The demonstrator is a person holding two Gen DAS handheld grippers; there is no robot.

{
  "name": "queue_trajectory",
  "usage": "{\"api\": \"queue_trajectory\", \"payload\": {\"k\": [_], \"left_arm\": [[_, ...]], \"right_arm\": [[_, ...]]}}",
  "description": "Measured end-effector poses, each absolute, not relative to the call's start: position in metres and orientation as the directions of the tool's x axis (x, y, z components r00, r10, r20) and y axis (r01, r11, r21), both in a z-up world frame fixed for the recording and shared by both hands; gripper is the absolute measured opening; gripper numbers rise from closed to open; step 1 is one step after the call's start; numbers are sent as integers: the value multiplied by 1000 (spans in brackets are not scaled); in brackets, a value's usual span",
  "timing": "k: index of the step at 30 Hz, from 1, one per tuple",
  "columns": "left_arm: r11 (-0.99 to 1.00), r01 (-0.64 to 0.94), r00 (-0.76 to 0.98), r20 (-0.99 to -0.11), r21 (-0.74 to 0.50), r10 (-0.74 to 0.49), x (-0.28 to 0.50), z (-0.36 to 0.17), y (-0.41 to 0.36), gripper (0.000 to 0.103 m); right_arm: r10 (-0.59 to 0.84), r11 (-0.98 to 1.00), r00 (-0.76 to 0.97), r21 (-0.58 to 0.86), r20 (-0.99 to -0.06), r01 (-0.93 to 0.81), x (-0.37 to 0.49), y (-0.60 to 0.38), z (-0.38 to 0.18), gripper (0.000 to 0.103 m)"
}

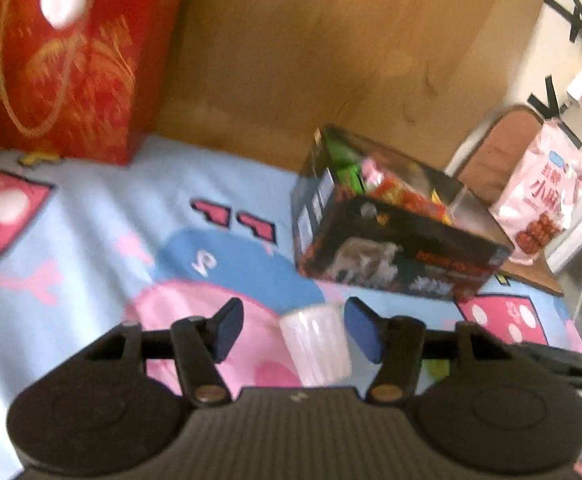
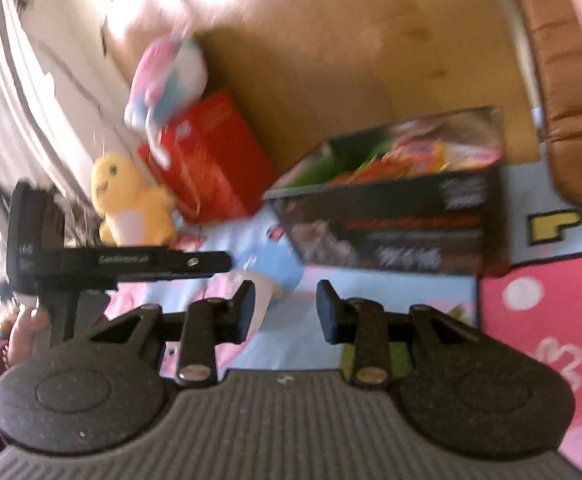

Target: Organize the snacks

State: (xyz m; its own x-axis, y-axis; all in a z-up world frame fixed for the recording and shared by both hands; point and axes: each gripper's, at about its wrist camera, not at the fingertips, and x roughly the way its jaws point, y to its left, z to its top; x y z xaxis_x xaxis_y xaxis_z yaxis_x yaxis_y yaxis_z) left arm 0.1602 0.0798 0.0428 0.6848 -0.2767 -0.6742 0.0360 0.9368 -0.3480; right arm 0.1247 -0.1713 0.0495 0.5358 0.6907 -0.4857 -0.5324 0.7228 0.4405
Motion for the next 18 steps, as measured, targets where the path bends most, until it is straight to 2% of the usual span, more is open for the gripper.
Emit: {"api": "queue_trajectory", "payload": {"k": [1, 2, 3, 8, 16, 18], "left_arm": [[939, 38, 681, -679, -341, -274, 160, 38, 79, 55], [933, 57, 685, -666, -356, -296, 160, 35, 77, 39], [923, 79, 682, -654, -378, -326, 159, 33, 75, 40], [930, 144, 671, -657, -338, -343, 137, 34, 64, 40], [913, 287, 691, -598, -290, -407, 44, 30, 64, 41], [910, 299, 687, -597, -287, -414, 26, 27, 66, 41]], "right_arm": [[698, 715, 524, 450, -487, -534, 124, -166, 49, 37], [700, 713, 521, 454, -488, -534, 123, -162, 49, 37], [697, 716, 523, 448, -491, -535, 121, -158, 49, 37], [672, 739, 538, 417, -509, -529, 107, -153, 52, 38], [680, 722, 478, 393, -556, -570, 59, -158, 43, 38], [694, 702, 453, 390, -559, -596, 44, -157, 41, 42]]}}
